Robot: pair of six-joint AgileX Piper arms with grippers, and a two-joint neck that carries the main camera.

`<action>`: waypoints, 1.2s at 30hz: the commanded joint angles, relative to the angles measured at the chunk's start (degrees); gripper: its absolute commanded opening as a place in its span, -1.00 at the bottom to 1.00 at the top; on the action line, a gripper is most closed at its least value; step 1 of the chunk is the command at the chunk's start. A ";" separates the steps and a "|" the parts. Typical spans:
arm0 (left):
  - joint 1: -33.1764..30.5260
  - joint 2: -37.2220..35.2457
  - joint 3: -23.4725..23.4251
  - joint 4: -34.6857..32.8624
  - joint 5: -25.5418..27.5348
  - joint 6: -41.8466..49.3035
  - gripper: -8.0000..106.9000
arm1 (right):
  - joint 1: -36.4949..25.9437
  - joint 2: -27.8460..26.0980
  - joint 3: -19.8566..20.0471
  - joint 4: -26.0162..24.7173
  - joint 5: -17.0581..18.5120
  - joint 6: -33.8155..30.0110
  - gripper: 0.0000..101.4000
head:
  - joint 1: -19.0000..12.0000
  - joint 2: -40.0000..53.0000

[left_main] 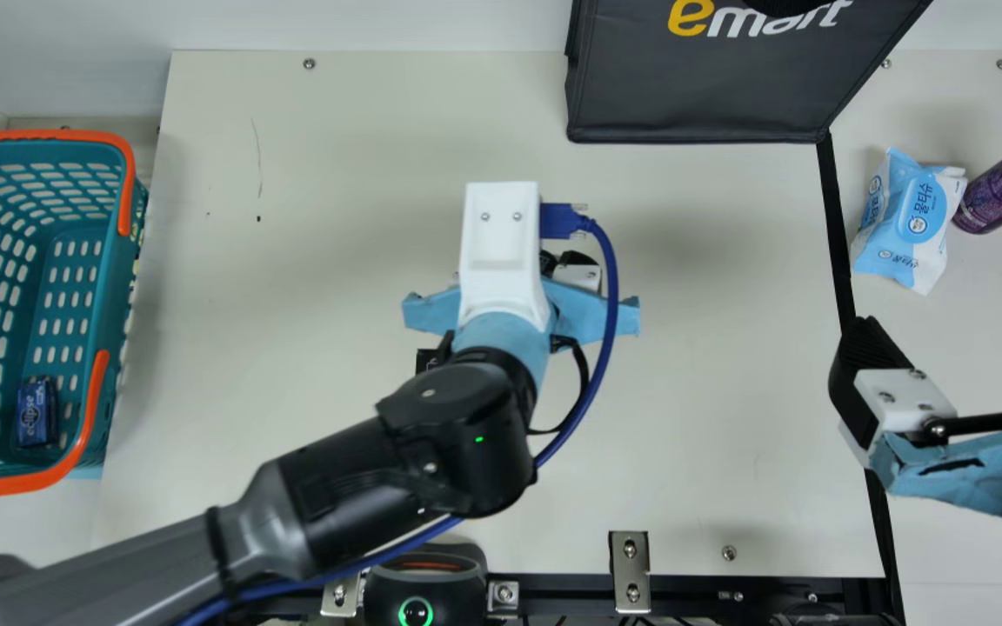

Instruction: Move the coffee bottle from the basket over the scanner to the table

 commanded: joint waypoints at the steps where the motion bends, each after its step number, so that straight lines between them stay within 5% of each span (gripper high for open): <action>1: -0.16 1.85 -0.89 0.70 -0.23 -0.70 -1.00 | 0.00 0.00 0.00 0.00 0.00 0.00 0.87 | -1.75 0.09; 4: -0.35 3.79 -2.03 1.52 -0.38 -1.61 -1.00 | 0.00 0.00 0.00 0.00 0.00 0.00 0.87 | -1.75 0.09; 20: -0.56 8.19 -5.14 1.79 -0.36 -3.13 -0.07 | 0.00 0.00 0.00 0.00 0.00 0.00 0.87 | -1.75 0.09; 33: 1.57 4.52 -3.17 -1.19 -5.27 -3.76 0.69 | 0.00 0.00 0.00 0.00 0.06 0.00 0.87 | -1.75 0.09; 36: 2.81 1.75 -1.26 -3.23 -8.07 -3.11 0.71 | 0.00 0.00 0.00 0.00 0.06 0.00 0.87 | -1.75 0.09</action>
